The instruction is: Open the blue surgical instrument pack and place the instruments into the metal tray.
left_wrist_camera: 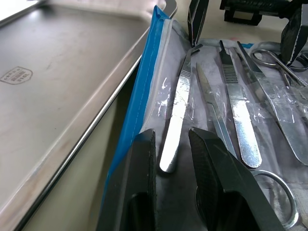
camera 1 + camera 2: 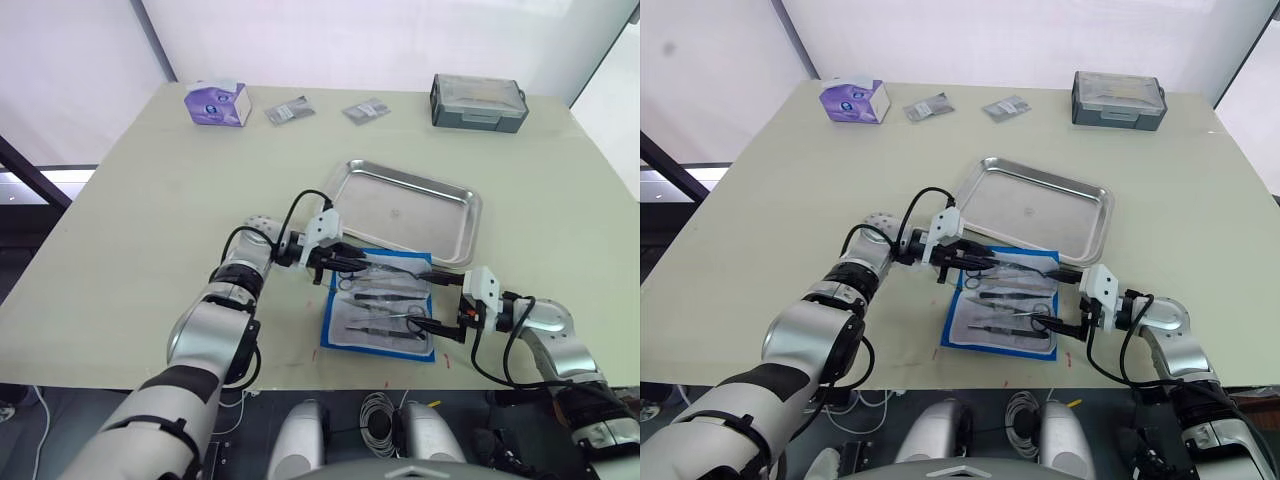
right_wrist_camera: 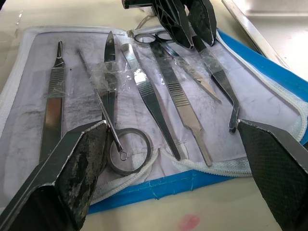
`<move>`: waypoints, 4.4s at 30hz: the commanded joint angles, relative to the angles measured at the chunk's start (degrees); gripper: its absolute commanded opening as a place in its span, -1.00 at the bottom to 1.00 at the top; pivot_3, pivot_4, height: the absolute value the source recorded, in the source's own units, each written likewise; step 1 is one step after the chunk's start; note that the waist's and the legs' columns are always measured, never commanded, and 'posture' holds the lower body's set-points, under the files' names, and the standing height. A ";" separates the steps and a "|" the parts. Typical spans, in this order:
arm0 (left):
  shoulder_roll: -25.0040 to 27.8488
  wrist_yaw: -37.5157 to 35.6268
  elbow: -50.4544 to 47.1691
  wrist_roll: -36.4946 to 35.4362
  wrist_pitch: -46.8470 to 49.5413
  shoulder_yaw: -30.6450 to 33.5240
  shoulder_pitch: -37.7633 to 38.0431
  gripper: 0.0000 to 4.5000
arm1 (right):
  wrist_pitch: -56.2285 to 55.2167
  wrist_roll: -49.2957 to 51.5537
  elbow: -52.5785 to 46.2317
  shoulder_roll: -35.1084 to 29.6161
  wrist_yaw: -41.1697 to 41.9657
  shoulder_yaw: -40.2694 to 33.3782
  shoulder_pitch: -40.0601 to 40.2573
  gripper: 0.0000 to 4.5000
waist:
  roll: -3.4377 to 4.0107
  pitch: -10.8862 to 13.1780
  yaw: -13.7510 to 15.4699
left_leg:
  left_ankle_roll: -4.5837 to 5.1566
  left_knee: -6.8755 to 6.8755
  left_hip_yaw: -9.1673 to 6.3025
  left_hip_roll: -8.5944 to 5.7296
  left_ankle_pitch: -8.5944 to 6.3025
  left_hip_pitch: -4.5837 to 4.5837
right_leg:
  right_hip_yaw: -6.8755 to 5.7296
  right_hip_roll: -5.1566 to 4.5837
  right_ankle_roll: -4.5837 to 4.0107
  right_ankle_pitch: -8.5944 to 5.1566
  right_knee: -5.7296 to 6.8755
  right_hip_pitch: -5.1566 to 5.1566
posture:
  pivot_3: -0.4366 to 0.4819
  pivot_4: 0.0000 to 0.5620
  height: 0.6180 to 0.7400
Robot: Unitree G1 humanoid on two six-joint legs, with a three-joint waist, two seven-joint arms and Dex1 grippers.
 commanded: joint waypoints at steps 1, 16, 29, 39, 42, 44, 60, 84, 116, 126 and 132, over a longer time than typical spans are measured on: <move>0.13 1.20 1.64 3.26 0.54 -1.53 -0.04 -0.47 | 2.72 -4.26 3.09 -0.09 -0.75 3.16 2.79 1.00 | 0.00 -0.01 -0.01 | 0.00 0.00 0.00 0.00 0.00 0.00 | 0.00 0.00 0.00 0.00 0.00 0.00 | -0.05 -0.47 0.79; 1.30 -0.39 2.61 5.88 4.20 -2.19 0.11 -0.47 | 3.08 -4.19 2.79 -0.02 -0.91 3.38 2.56 1.00 | 0.04 -0.52 -0.02 | 0.01 -0.07 -0.04 0.00 -0.01 0.02 | -0.03 0.01 -0.04 -0.03 -0.01 0.00 | -0.05 -0.47 0.79; 0.69 -0.31 2.53 8.19 5.12 -3.55 -0.50 -0.96 | 2.98 -4.12 2.98 -0.08 -0.97 3.36 2.26 1.00 | 0.15 -0.93 -0.02 | 0.03 -0.14 -0.03 0.00 -0.02 0.05 | -0.03 0.00 -0.05 -0.04 -0.07 0.01 | -0.05 -0.47 0.79; 1.35 -0.85 1.81 7.76 3.72 -3.22 -1.56 -0.96 | 2.94 -4.11 3.04 0.09 -0.97 3.52 2.33 1.00 | 0.22 -0.98 -0.03 | 0.05 -0.20 -0.03 0.00 -0.03 0.06 | -0.02 0.01 -0.06 -0.04 -0.11 0.02 | -0.05 -0.47 0.79; 1.36 -1.20 1.41 7.50 3.44 -3.05 -2.38 -0.96 | 2.91 -4.24 3.07 -0.01 -0.85 3.63 2.30 1.00 | 0.23 -0.98 -0.04 | 0.05 -0.22 -0.03 0.00 -0.03 0.06 | -0.02 0.01 -0.06 -0.04 -0.12 0.01 | -0.05 -0.47 0.79; 1.42 -1.42 1.12 7.41 3.11 -3.07 -2.90 -0.96 | 3.00 -4.40 3.07 -0.06 -0.76 3.82 2.22 1.00 | 0.22 -0.97 -0.04 | 0.06 -0.22 -0.03 0.00 -0.03 0.06 | -0.02 0.01 -0.06 -0.04 -0.13 0.01 | -0.05 -0.47 0.79; 2.53 -4.46 -0.12 7.43 2.32 -2.64 -5.37 -0.96 | 3.28 -5.10 2.96 -0.45 -0.58 4.72 2.21 1.00 | 0.23 -0.95 -0.19 | 0.06 -0.30 -0.04 0.00 -0.03 0.06 | -0.02 0.03 -0.08 -0.06 -0.15 -0.01 | -0.05 -0.47 0.79; 3.54 -6.82 -2.49 3.66 4.37 -0.07 -8.19 -0.96 | 3.13 -5.50 3.65 0.25 -0.49 5.26 1.46 1.00 | 0.23 -0.89 -0.22 | 0.05 -0.32 -0.05 0.01 -0.03 0.04 | -0.02 0.05 -0.10 -0.06 -0.15 -0.04 | -0.05 -0.47 0.79; 4.63 -10.50 -11.26 -6.31 8.45 -0.52 -4.47 -0.73 | 2.77 -5.56 4.00 0.32 -0.49 5.60 1.40 1.00 | 0.22 -0.87 -0.24 | 0.05 -0.33 -0.05 0.04 -0.03 0.03 | -0.02 0.07 -0.13 -0.08 -0.14 -0.07 | -0.05 -0.47 0.79; 7.08 -10.50 -17.61 -11.35 -0.10 -3.02 2.72 0.24 | 2.74 -5.48 3.95 0.27 -0.55 5.61 1.40 1.00 | 0.22 -0.87 -0.24 | 0.05 -0.35 -0.07 0.06 -0.03 0.05 | 0.00 0.07 -0.15 -0.09 -0.13 -0.07 | -0.05 -0.47 0.79; 6.05 -8.88 -13.28 -9.68 -8.44 -0.77 2.94 0.14 | 2.65 -5.49 4.09 0.28 -0.59 5.59 1.31 1.00 | 0.22 -0.88 -0.15 | 0.05 -0.34 -0.03 0.06 -0.03 0.05 | -0.01 0.07 -0.15 -0.09 -0.14 -0.06 | -0.05 -0.47 0.79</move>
